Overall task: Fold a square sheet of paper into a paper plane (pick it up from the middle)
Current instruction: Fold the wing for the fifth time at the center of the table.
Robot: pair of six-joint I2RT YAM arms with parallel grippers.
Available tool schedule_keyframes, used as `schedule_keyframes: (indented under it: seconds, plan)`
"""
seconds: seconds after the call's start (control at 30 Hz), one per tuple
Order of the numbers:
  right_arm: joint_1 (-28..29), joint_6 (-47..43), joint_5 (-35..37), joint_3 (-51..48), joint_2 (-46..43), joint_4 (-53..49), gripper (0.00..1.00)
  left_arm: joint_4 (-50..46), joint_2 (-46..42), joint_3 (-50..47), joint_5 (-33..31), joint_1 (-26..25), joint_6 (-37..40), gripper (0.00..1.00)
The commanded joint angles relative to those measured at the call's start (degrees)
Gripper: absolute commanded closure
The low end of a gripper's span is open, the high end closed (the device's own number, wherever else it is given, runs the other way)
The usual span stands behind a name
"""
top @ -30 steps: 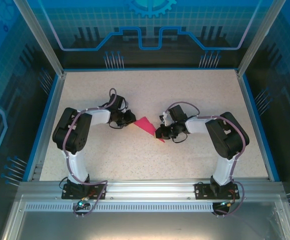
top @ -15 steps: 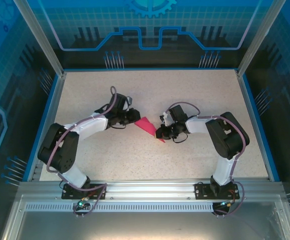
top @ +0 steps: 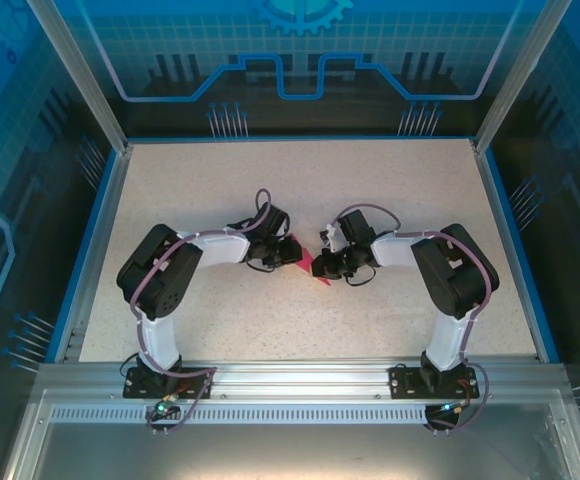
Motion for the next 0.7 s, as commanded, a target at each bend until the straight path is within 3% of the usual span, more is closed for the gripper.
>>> schedule_keyframes:
  seconds: [0.0, 0.67]
  plan:
    - [-0.95, 0.07, 4.52, -2.41, 2.91, -8.86, 0.95, -4.82, 1.99, 1.55, -6.46, -0.01, -1.26, 0.79]
    - [-0.97, 0.16, 4.46, -2.27, 2.22, -8.74, 0.95, -5.56, 0.97, -0.81, -10.08, 12.41, 0.6, 0.78]
